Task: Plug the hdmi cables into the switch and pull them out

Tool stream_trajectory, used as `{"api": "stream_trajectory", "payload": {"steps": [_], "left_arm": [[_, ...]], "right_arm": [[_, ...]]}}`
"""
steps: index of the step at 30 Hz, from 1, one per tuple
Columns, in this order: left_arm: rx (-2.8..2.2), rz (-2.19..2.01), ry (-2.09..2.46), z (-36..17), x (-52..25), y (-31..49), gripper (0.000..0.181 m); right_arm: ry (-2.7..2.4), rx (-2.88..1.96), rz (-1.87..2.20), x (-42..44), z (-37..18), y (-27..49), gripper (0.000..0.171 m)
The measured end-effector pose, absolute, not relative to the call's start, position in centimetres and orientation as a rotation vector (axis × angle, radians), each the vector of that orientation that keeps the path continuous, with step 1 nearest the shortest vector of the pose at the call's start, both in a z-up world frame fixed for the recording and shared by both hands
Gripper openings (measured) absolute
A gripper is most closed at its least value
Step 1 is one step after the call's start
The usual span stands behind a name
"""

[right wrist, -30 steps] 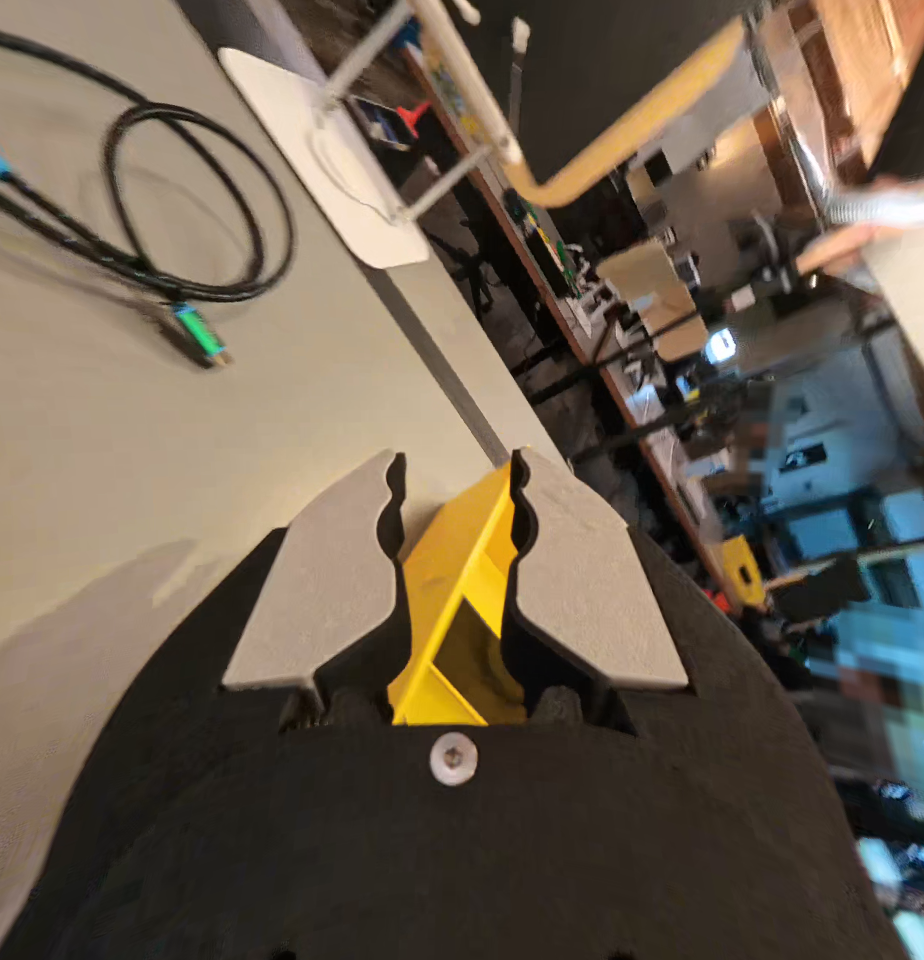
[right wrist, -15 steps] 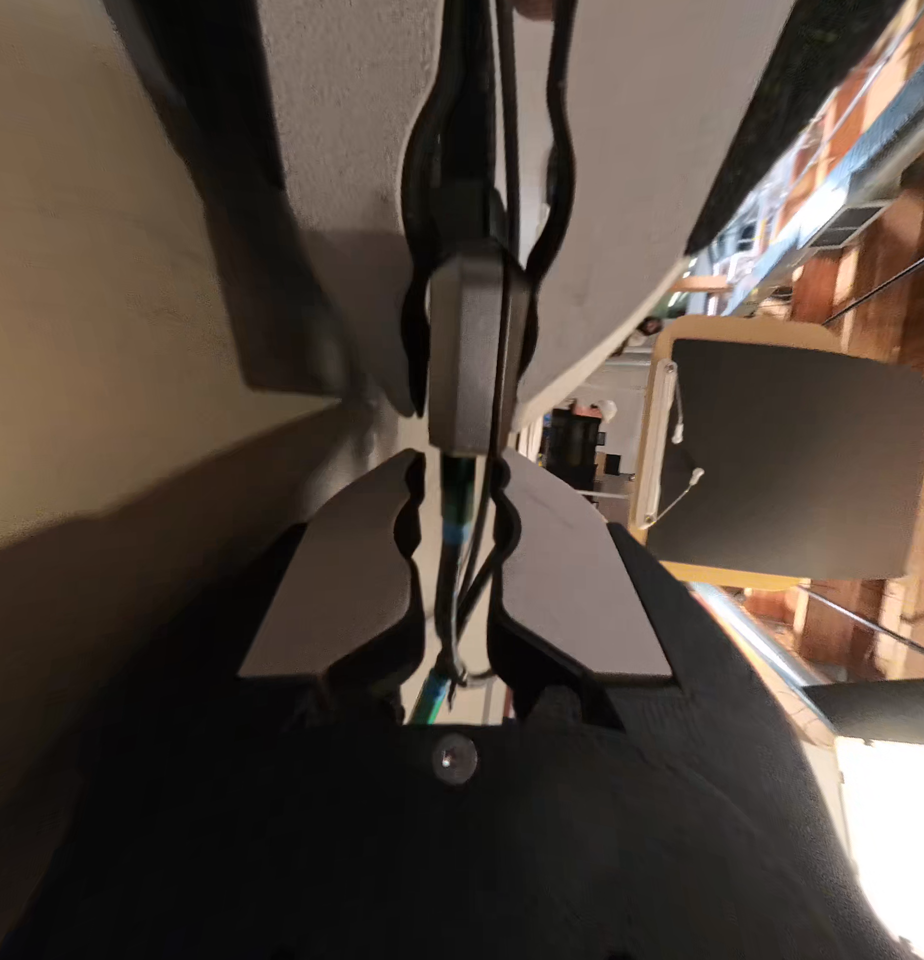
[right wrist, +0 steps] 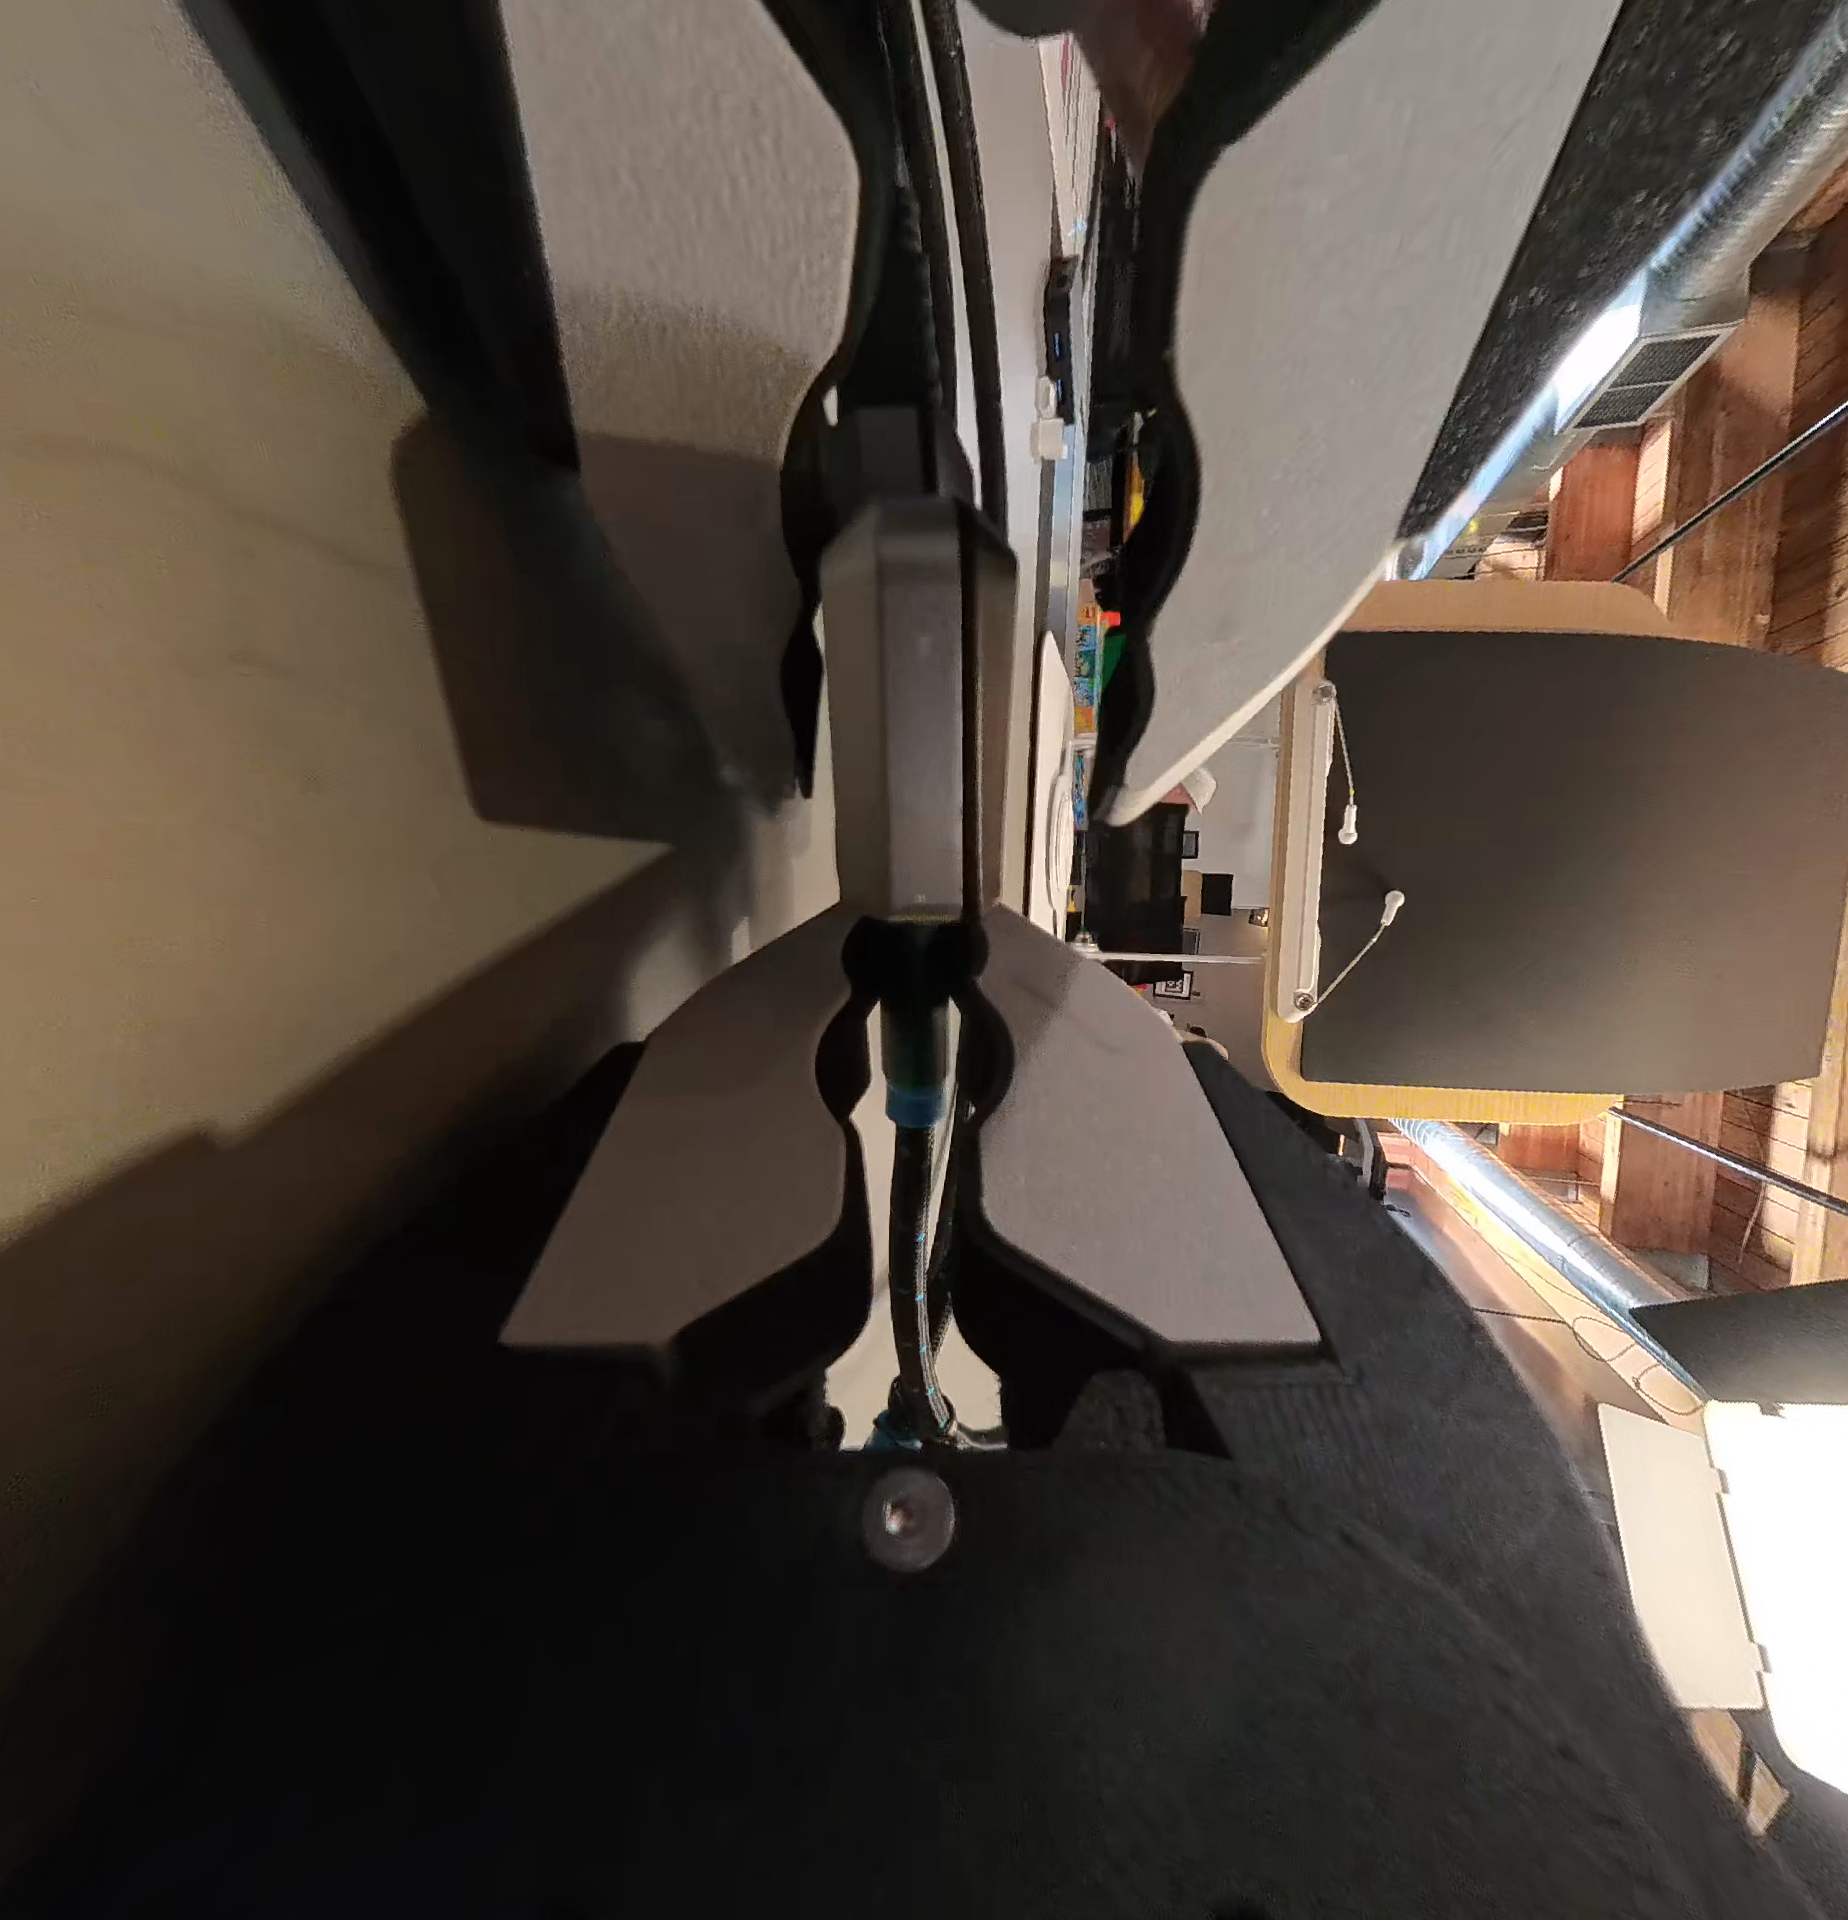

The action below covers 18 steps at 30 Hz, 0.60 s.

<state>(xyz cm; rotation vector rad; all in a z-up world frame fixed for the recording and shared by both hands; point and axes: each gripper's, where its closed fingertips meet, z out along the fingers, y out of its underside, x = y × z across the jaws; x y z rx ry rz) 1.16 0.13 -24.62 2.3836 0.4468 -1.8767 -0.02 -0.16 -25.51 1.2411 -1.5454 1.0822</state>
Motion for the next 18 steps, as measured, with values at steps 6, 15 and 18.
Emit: {"api": "stream_trajectory", "payload": {"steps": [6,15,18], "left_arm": [[2.420,-1.852,0.456,-25.2,1.1,0.3,0.032],[2.361,-1.888,0.442,-25.4,1.0,0.4,0.025],[2.279,-1.836,0.547,-25.5,1.8,-2.6,0.025]], "right_arm": [[-1.512,1.250,1.138,1.1,-24.9,0.1,0.012],[-1.498,1.293,1.126,1.0,-25.3,0.6,0.012],[-1.538,1.202,1.081,-2.7,-24.7,0.8,0.012]]}}
